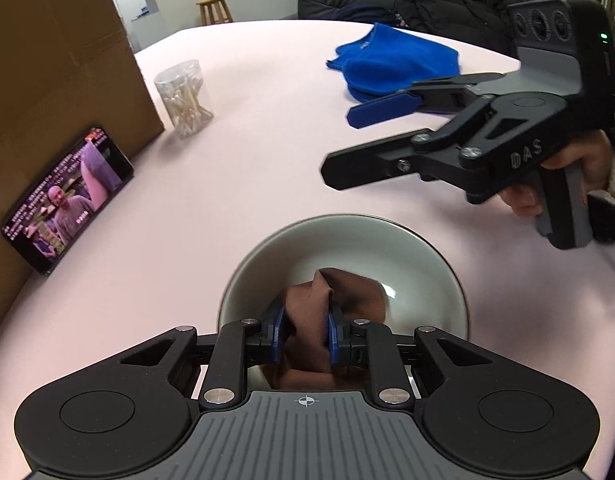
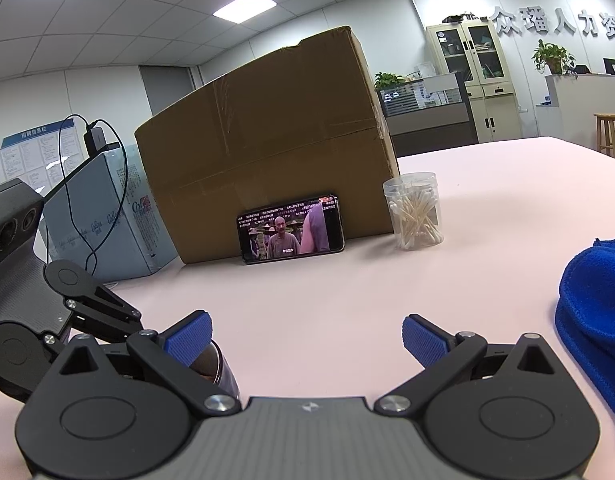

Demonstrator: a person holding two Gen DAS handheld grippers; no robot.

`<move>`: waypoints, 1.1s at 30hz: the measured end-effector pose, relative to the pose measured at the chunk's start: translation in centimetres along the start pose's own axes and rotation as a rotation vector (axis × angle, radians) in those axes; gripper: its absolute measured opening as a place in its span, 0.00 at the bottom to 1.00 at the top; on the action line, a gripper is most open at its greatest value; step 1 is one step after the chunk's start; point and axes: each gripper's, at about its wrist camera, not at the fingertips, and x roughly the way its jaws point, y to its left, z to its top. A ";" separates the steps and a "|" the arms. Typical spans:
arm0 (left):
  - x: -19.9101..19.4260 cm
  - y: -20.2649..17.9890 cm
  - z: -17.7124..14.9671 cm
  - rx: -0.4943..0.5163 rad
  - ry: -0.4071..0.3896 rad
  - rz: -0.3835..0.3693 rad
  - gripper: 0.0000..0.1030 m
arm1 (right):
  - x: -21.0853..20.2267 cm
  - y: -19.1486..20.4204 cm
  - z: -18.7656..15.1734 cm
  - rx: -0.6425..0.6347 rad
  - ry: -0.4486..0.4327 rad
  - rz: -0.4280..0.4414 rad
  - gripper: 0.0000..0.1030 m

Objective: Clean bowl
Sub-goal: 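Wipe the bowl's inner surface with the brown cloth in the left gripper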

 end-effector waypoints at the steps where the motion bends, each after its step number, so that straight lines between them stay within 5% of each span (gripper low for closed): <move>1: -0.1 -0.2 0.0 0.007 -0.001 -0.020 0.18 | 0.0 0.0 0.0 0.000 0.000 0.000 1.00; 11: 1.1 0.5 0.7 -0.037 -0.037 -0.097 0.20 | 0.1 0.1 -0.1 -0.001 0.000 0.000 1.00; 23: -0.6 0.3 0.3 -0.014 -0.033 0.003 0.20 | 0.1 0.1 -0.1 0.001 0.005 0.002 1.00; 27: -1.5 0.0 0.4 -0.005 -0.039 0.022 0.31 | 0.1 0.1 -0.1 0.002 0.006 0.002 1.00; 33: -1.7 -0.6 0.5 0.007 -0.026 0.043 0.31 | 0.1 0.1 -0.1 0.003 0.007 0.001 1.00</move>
